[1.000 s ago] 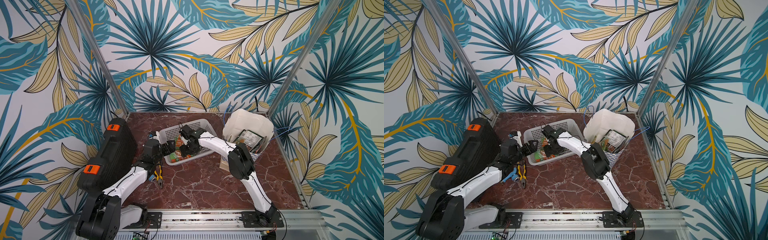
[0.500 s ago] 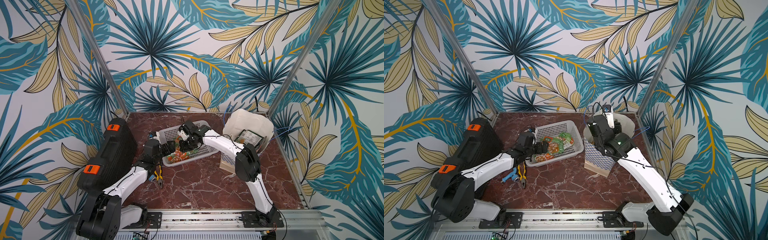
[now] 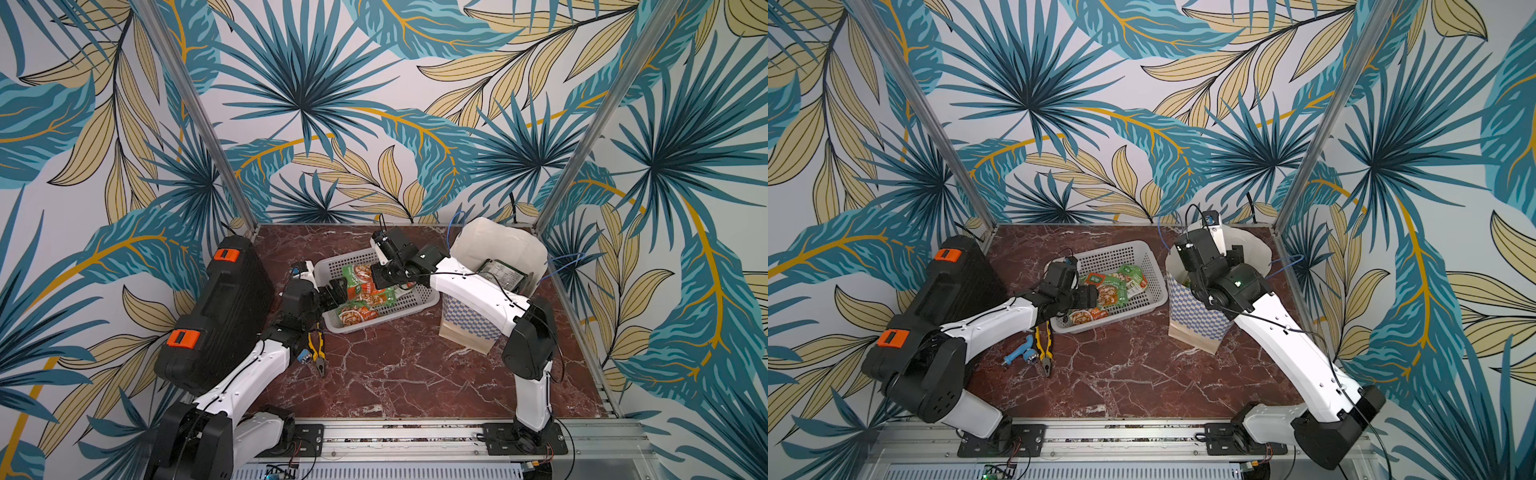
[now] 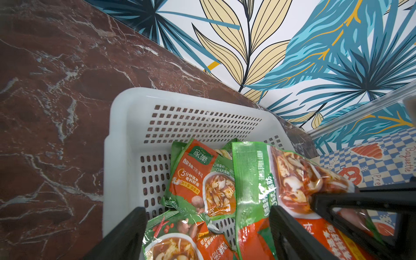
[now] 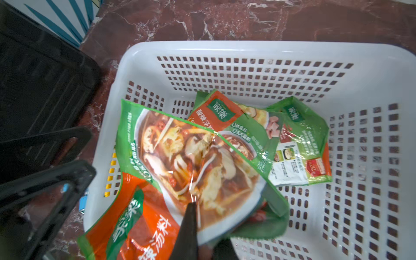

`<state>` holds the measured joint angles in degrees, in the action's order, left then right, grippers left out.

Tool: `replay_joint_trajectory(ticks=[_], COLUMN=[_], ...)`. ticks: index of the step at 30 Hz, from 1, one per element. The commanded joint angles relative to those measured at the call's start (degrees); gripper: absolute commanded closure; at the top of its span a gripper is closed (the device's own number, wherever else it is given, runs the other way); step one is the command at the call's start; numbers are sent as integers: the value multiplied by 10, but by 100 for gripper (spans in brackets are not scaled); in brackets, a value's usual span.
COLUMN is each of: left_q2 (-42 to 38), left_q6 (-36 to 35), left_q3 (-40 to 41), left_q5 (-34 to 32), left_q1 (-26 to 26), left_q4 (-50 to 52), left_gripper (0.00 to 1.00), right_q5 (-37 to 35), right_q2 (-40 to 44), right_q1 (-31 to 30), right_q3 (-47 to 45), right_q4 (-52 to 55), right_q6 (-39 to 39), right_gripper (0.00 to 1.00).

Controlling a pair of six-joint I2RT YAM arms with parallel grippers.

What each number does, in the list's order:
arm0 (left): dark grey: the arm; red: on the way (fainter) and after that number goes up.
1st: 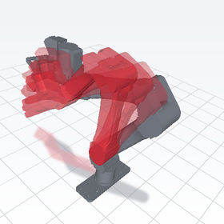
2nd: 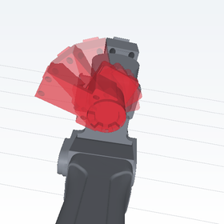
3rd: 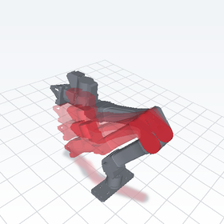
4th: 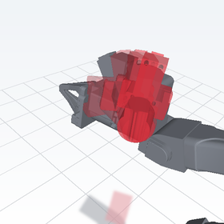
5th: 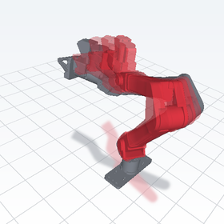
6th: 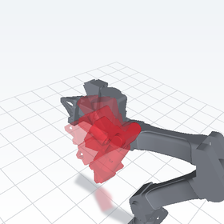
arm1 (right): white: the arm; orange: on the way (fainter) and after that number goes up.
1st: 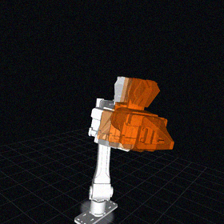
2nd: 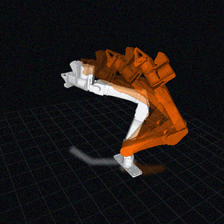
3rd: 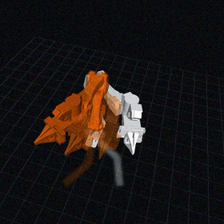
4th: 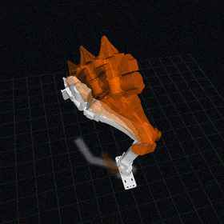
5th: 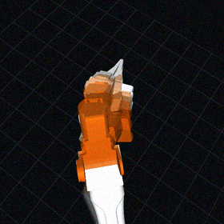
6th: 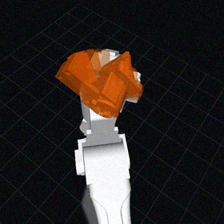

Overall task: Place the condiment packets inside the bag
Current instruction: Pick up the condiment packet from the storage box, then place the condiment packet in the paper bag.

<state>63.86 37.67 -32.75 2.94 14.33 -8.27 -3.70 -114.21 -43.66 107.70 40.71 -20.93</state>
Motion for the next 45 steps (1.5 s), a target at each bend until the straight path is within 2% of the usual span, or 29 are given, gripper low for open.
replay_joint_trajectory(ticks=[1, 7, 12, 15, 20, 29, 32, 36, 41, 43, 45], left_q2=[-10, -10, -5, 2, 14, 33, 45, 71, 126, 153, 176], left_q6=[-11, -14, -23, -34, -50, -87, -100, -113, -135, -142, -146], left_q3=[18, 17, 10, -1, -19, -51, -65, -92, -139, -161, -176], left_q5=[-9, -6, -3, -7, -12, -54, -69, -75, -57, -56, -56], left_q1=[2, 2, 4, 10, 25, 71, 86, 95, 98, 99, 99], left_q4=[-4, -6, -3, 9, 25, 54, 69, 95, 139, 159, 176], left_gripper=[10, 10, 7, 1, 0, 0, 0, 0, 0, 0, 2], right_q5=[-49, -112, -186, -241, -346, -551, -595, -615, -594, -561, -534], right_q2=[35, 123, 228, 292, 371, 440, 447, 447, 424, 413, 404], right_q1=[-2, -5, -5, -5, -5, -1, 3, 11, 41, 61, 73], right_q3=[-16, -26, -59, -88, -115, -171, -191, -213, -216, -217, -218], right_q4=[1, 9, 1, -10, -5, 26, 43, 60, 87, 94, 98], right_q6=[10, 24, 46, 59, 82, 86, 74, 64, 56, 52, 51], right_gripper=[99, 98, 96, 95, 94, 91, 90, 87, 83, 78, 69])
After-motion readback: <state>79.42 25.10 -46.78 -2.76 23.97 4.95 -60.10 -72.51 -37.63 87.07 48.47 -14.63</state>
